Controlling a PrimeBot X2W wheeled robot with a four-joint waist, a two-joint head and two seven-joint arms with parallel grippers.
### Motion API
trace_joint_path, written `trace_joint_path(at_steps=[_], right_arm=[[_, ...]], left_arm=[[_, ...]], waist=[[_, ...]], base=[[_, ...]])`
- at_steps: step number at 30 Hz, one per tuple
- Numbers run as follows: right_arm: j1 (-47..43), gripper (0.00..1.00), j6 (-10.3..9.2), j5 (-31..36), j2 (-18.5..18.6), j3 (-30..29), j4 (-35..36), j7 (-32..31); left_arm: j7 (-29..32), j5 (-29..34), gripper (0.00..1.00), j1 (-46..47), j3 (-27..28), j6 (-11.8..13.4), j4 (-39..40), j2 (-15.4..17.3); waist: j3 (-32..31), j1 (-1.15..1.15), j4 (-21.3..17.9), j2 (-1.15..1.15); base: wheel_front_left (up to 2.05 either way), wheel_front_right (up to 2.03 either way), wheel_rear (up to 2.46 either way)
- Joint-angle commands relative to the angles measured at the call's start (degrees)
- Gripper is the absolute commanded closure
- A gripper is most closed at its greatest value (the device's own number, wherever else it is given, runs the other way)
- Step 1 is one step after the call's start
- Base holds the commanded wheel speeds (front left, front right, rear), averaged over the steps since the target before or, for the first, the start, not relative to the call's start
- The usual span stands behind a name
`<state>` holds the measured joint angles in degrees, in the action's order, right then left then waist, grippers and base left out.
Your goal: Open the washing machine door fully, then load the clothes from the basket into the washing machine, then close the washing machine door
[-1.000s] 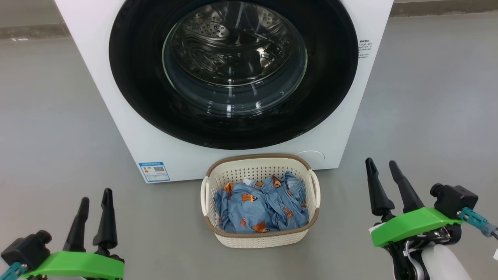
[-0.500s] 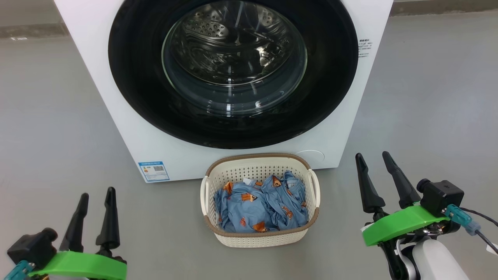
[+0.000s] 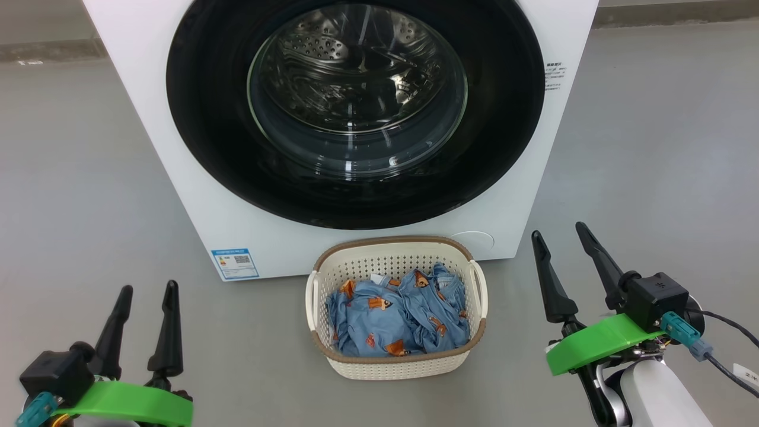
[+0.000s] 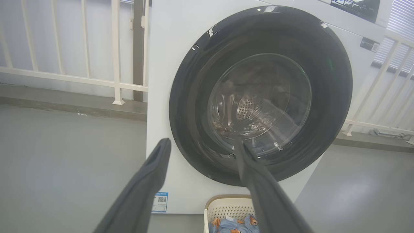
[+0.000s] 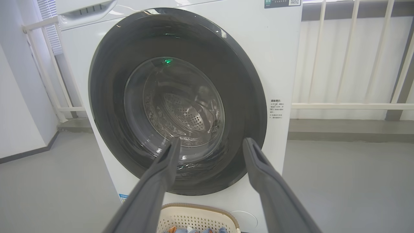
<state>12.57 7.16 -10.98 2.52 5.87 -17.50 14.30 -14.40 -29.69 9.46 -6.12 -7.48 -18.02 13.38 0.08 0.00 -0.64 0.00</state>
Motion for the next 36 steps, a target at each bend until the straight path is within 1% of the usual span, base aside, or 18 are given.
trace_joint_path(at_steps=[1,33,36], right_arm=[[2.4,0.00,0.33,0.4,0.4,1.6,1.1,0.7],[2.1,0.00,0.33,0.1,0.4,1.1,0.7,0.7],[2.1,0.00,0.33,0.1,0.4,1.1,0.7,0.7]], left_arm=[[-0.6,0.4,0.00,2.9,1.8,0.0,1.0,1.7],[-0.6,0.5,0.00,2.7,2.1,0.0,1.1,1.7],[-0.6,-0.2,0.00,2.6,1.8,0.0,0.5,1.7]], waist=[[0.0,0.00,0.0,0.00],[0.0,0.00,-0.2,0.00],[0.0,0.00,-0.2,0.00]], base=[[0.00,0.00,0.00],[0.00,0.00,0.00],[0.00,0.00,0.00]])
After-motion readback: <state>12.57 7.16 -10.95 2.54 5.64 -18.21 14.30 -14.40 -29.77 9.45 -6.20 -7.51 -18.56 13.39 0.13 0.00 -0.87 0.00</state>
